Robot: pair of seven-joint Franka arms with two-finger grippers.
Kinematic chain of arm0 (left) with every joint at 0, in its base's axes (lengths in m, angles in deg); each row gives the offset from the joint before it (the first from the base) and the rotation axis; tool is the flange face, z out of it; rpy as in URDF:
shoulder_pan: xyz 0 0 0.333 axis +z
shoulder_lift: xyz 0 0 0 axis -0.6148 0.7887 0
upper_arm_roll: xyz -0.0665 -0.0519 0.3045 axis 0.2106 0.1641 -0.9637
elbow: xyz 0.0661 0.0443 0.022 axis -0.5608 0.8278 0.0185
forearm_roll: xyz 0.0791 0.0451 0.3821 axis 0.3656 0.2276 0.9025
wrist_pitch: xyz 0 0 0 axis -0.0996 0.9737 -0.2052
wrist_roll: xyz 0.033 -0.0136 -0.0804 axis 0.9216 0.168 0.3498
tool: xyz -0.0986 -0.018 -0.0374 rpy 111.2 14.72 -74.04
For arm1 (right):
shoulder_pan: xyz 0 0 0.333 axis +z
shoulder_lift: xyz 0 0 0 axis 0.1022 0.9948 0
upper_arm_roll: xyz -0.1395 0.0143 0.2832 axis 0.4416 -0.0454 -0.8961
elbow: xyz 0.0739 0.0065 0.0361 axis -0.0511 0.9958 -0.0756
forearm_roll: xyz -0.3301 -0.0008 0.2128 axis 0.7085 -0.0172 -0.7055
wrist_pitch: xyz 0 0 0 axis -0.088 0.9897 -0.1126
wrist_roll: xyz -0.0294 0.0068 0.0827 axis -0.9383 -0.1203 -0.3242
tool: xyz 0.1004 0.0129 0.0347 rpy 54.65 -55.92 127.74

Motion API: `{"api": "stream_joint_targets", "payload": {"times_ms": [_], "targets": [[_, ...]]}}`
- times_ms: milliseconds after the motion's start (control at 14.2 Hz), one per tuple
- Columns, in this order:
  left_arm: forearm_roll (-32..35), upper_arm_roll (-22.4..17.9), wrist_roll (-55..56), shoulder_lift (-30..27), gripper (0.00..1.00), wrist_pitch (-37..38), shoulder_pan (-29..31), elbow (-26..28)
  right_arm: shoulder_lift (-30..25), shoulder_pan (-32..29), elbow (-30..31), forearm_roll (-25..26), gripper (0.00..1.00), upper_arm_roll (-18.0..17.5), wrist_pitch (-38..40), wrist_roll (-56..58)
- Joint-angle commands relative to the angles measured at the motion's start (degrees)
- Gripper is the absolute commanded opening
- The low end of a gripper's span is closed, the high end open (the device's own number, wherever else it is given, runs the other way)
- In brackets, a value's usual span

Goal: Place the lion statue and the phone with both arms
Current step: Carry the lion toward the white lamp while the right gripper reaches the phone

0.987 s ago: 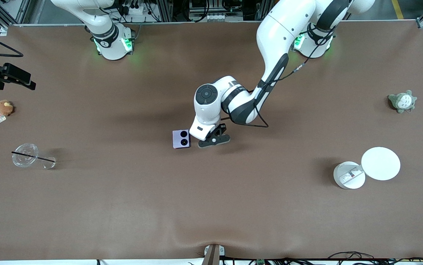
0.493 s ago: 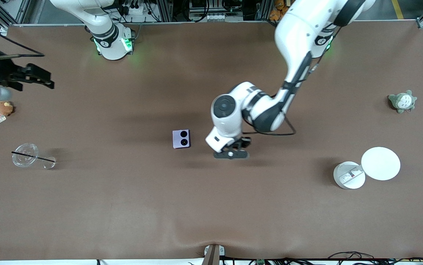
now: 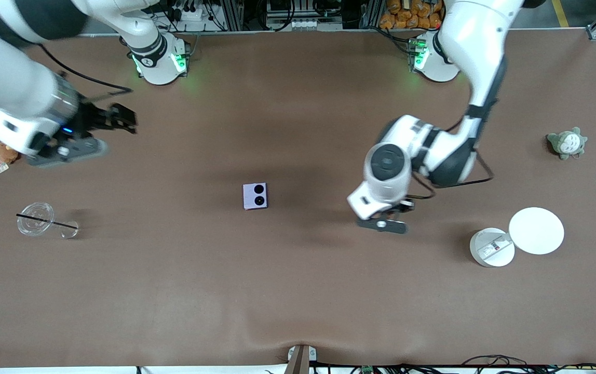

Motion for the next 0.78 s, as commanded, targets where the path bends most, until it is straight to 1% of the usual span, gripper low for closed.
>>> {"api": "stream_joint_targets", "payload": {"times_ms": [0,70,211,282,423,564,705], "targets": [[1.24,0.73,-4.31,-2.93,0.0,-4.35,4.37,7.58,4.08,3.57,-0.93,-0.61,1.0,0.5,-3.57,-5.71],[1.59,0.64,-5.81,-2.93,0.0,-7.59,5.69,9.42,6.19,4.46,-0.84,-0.7,1.0,0.41,-5.51,-5.82],[4.04,0.73,-7.4,-2.66,0.0,-14.45,9.81,12.85,9.62,6.48,-0.76,-5.07,1.0,0.58,-8.85,-6.43],[4.66,0.81,-9.49,-2.49,0.0,-17.44,11.23,14.09,10.77,7.01,-0.58,-5.53,1.0,0.58,-10.61,-7.39],[4.67,0.9,-12.84,-2.31,0.0,-19.58,13.78,14.89,13.84,8.15,-0.4,-5.71,1.0,0.58,-13.6,-7.93],[4.67,0.9,-14.25,-2.22,0.0,-20.36,14.49,15.24,17.79,9.73,-0.32,-5.71,1.0,0.58,-17.9,-8.01],[4.67,0.99,-16.01,-1.7,0.0,-23.08,16.07,15.68,22.1,11.84,-0.31,-5.71,1.0,0.58,-22.91,-8.1]]}}
